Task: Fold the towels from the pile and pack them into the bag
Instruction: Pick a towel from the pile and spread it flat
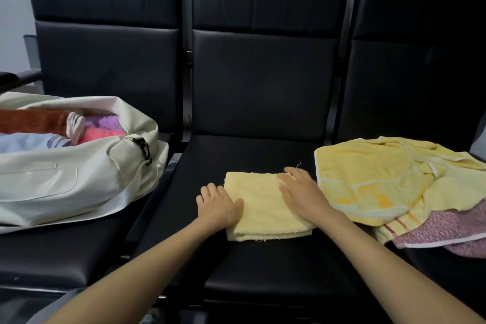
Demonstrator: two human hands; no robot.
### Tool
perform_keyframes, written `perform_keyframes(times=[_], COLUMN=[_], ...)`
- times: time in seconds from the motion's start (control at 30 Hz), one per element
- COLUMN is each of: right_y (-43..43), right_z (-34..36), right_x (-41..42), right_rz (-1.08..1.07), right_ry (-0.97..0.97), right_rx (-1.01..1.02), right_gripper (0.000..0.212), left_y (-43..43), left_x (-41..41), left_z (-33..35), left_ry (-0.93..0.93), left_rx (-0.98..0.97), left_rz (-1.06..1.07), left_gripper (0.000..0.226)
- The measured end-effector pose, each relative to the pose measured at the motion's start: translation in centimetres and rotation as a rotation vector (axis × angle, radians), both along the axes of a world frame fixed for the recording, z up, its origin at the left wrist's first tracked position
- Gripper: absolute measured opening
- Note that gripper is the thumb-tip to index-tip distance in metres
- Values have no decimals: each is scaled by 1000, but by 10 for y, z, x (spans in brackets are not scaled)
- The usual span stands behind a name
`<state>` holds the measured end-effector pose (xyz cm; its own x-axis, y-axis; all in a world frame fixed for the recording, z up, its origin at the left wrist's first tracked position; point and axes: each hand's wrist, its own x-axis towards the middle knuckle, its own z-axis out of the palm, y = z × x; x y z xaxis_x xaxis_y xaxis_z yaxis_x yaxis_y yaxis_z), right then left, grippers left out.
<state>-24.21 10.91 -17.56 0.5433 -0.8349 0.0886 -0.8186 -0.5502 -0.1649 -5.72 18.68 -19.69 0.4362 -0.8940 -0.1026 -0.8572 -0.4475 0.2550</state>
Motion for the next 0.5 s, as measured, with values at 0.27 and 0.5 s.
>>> perform_keyframes(times=[0.27, 0.5], right_y=[2, -7], right_z=[-30, -20], right_x=[3, 13], right_rz=[56, -178], right_ry=[173, -479], right_rx=[282, 330], right_gripper=[60, 46], left_y=[-15, -7], left_x=[1, -12], left_z=[9, 62], left_ry=[666, 1549], left_rx=[-23, -89], left_rz=[102, 106], left_gripper=[59, 25])
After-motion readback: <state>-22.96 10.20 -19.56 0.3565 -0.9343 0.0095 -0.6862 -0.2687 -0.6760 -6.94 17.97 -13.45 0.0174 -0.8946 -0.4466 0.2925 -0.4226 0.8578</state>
